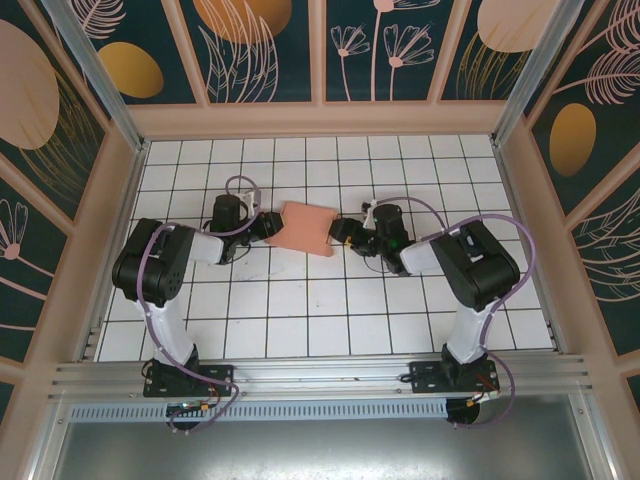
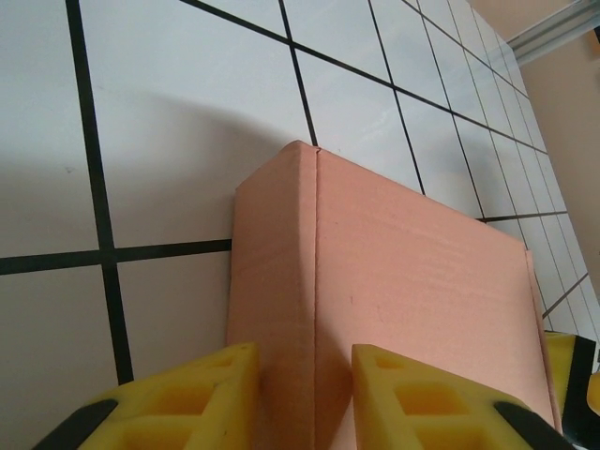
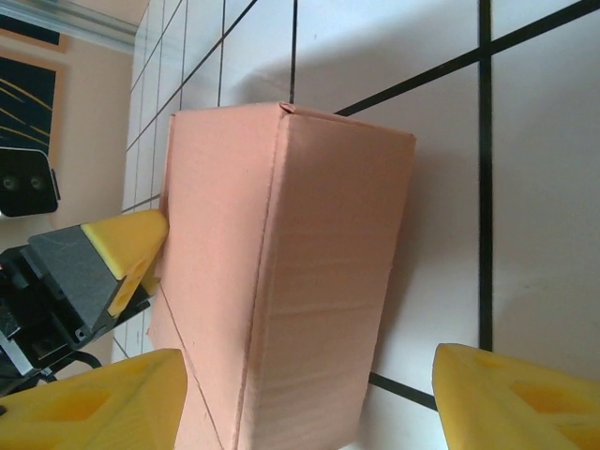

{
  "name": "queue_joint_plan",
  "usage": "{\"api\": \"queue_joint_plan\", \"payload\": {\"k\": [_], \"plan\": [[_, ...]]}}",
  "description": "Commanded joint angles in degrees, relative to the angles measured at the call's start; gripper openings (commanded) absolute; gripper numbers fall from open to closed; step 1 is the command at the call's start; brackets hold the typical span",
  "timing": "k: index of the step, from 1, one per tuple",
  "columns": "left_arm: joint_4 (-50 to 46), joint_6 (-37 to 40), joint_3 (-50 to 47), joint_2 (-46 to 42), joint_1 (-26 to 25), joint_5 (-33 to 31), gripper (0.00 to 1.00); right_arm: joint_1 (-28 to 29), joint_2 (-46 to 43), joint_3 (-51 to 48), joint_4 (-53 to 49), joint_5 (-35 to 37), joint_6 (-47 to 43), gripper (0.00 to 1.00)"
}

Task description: Fold the paper box

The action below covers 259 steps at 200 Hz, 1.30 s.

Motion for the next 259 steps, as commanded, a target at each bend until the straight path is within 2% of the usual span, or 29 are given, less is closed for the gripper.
{"api": "queue_joint_plan", "payload": {"k": [1,32,134,183,259], "plan": [[-1.2,-0.62,-1.29,2.57,0.74,-0.22,0.3,-0.19,2.26,2.17,4.28,-3.58,2.74,0.7],[1.99,-2.57,-2.47,4.17,2.23,1.09,0.3,-0.1,3.29,3.26,5.2,-4.27,3.75,0.7],[2.97,-4.06,-1.82,8.06,3.81,1.85,0.29,0.8,7.53,9.25,2.89,-7.28,4.62,0.7],[2.95,-4.41,-1.87,9.57,5.36,2.07,0.28,0.69,2.86,7.54,-2.4,2.62,2.81,0.7],[2.83,-4.87,-1.03,11.72,6.35,3.34,0.28,1.74,8.2,12.18,-2.2,-2.35,6.05,0.8]]}}
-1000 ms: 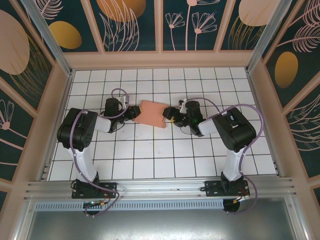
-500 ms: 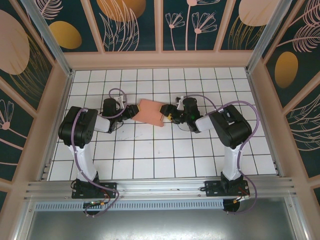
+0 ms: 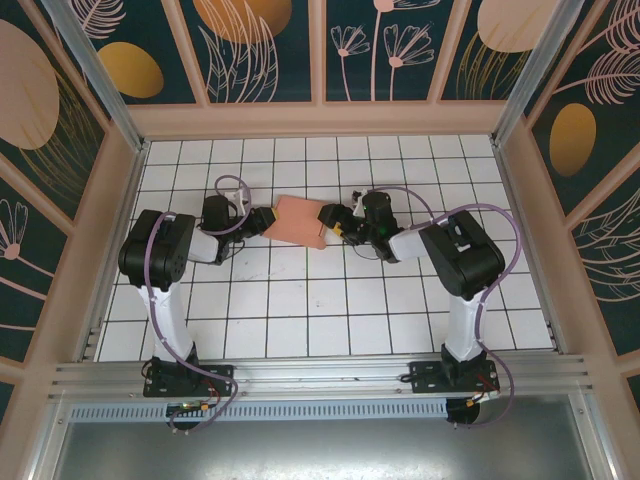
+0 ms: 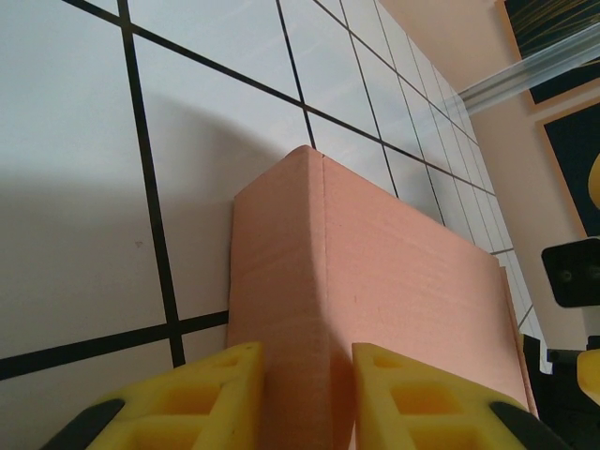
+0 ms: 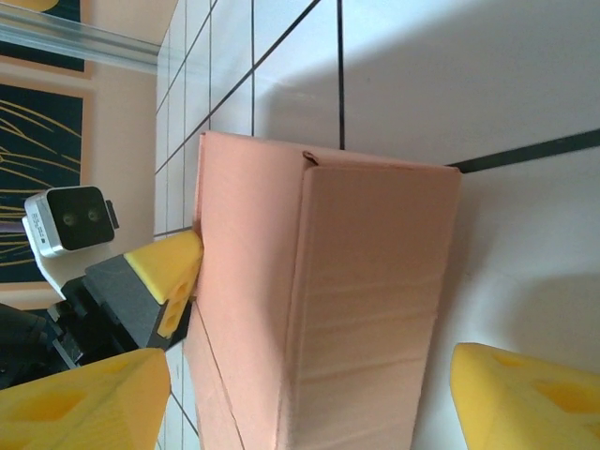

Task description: Fold the paper box

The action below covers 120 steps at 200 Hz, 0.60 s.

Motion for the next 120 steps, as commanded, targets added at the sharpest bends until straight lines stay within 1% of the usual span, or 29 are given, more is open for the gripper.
{"api": "queue_joint_plan", "payload": {"k": [1,22,41,58,92,109,120], "plan": [[-9.96,0.23,-1.62,4.14,1.08,-3.72,0.28,0.54,2.23,2.25,-0.04,-2.07,0.66,0.79],[-9.32,-0.1,-1.64,4.81,1.4,-3.17,0.28,0.93,4.04,3.6,1.37,-4.55,1.71,0.8],[-8.81,-0.28,-1.86,5.21,1.59,-2.82,0.28,1.28,4.55,4.56,0.44,-3.86,1.94,0.8],[-8.56,-0.46,-1.77,5.33,1.59,-2.59,0.28,1.33,4.87,4.95,2.13,-4.75,2.41,0.78],[-7.95,-0.04,-2.04,4.72,1.59,-2.38,0.28,1.33,5.11,5.95,3.82,-6.4,3.26,0.62],[-7.34,0.07,-2.47,3.84,1.59,-2.54,0.29,1.16,4.77,5.98,3.86,-6.37,3.34,0.5],[-7.19,0.52,-2.69,3.04,1.59,-2.76,0.31,1.07,4.5,5.67,4.17,-6.46,3.67,0.45]]}}
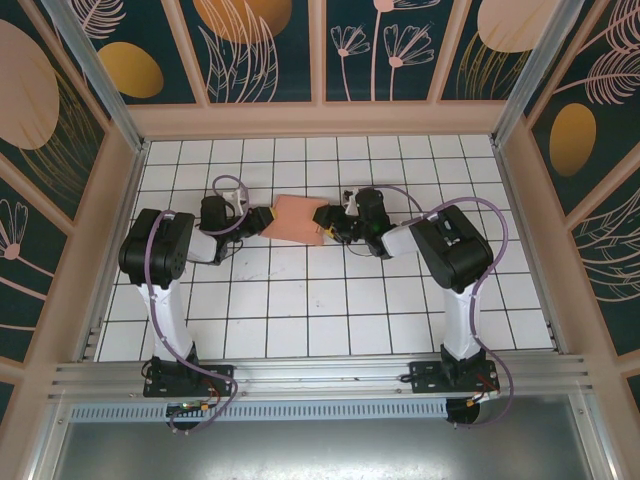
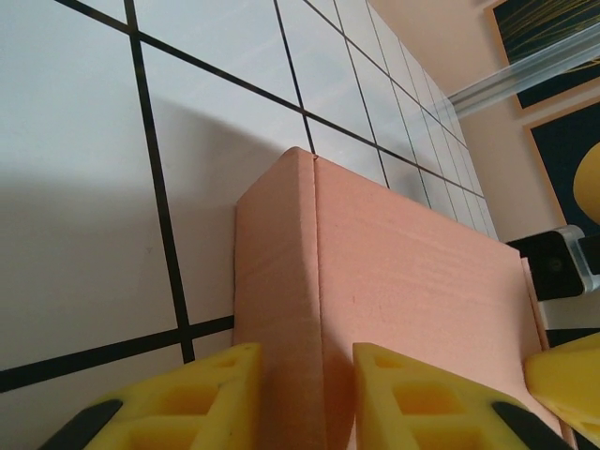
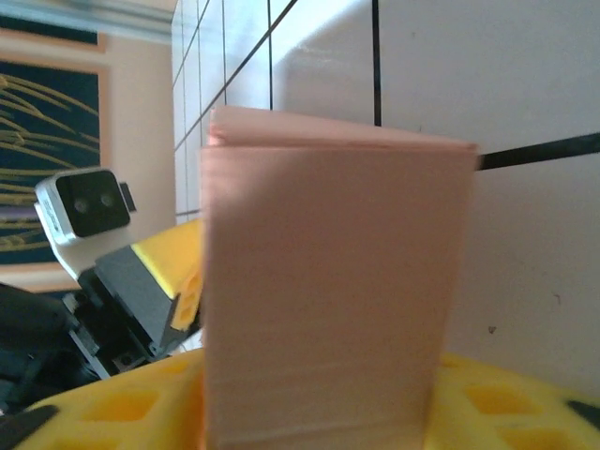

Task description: Fold the paper box

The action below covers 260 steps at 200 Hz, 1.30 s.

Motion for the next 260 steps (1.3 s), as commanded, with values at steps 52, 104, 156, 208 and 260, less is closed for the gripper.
{"api": "queue_joint_plan", "payload": {"k": [52,104,156,208,260], "plan": [[0.37,1.85,-8.09,-6.55,0.47,-5.72,0.47,-0.19,-2.78,0.31,1.9,-1.57,-0.42,0.35],[8.01,6.96,-16.62,-20.74,-0.33,-15.36,0.75,-1.72,-6.7,-2.47,0.84,-1.54,-2.19,0.29],[16.13,29.74,-25.35,-34.69,-12.02,-33.04,0.86,-3.55,-12.6,-6.53,-0.32,-2.35,-2.86,0.29],[12.29,67.01,-23.98,-41.54,-29.76,-51.35,0.99,-5.08,-22.53,-9.03,-7.3,-3.19,-5.87,0.29],[29.86,92.65,-24.0,-32.44,-38.43,-66.02,0.99,-6.35,-28.68,-10.1,-9.65,-8.26,-5.94,0.29]]}}
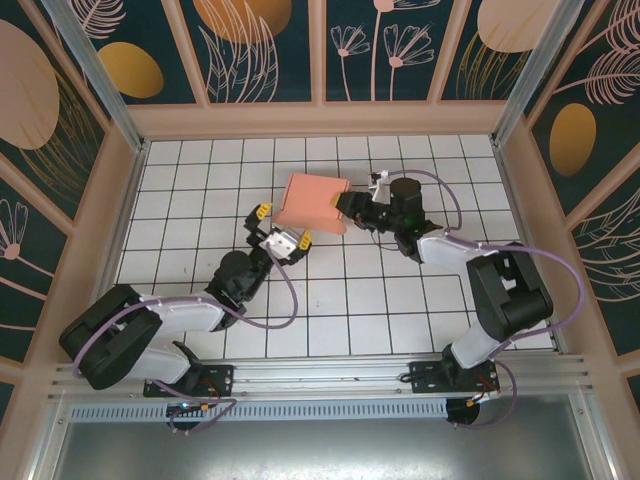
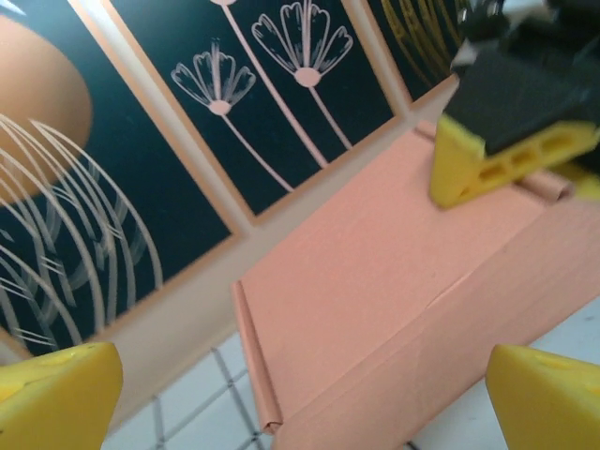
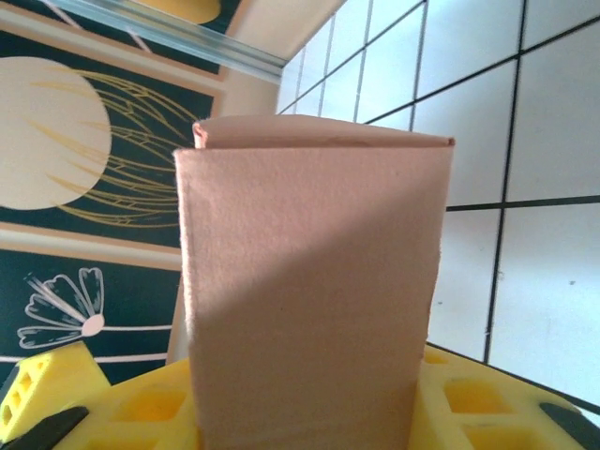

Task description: Fold the paper box

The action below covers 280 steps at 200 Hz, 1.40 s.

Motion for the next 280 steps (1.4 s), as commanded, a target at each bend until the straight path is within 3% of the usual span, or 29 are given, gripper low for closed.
{"api": "queue_joint_plan", "payload": {"k": [1,40,117,161,230,263,280], "plan": [[12.11,18.91,0.43,5.19,-2.03,-10.09,0.98,-1.04,-2.35,-1.53,-0.42,-4.75,-0.47,0.29],[26.0,30.2,0.99,14.1,-3.61,-13.56,0.98,-1.22,-4.07,-2.86,1.58,-10.4,1.75,0.29],[29.02,32.09,1.43,17.27,-3.72,-14.49,0.91,-1.75,-6.06,-6.15,4.13,-15.14,4.92,0.29],[26.67,31.61,1.72,16.81,-3.73,-13.53,0.79,-1.75,-6.59,-7.67,7.16,-16.51,7.29,0.29],[25.34,30.99,1.49,16.21,-3.75,-13.3,0.5,-1.64,-6.54,-8.84,8.48,-16.44,8.18,0.3],[22.06,29.28,1.55,14.87,-3.72,-13.09,0.36,-1.65,-6.65,-8.84,7.39,-15.39,7.28,0.35],[18.99,27.7,1.65,13.32,-3.78,-12.85,0.3,-1.66,-6.91,-8.67,6.63,-14.53,6.12,0.42]]}}
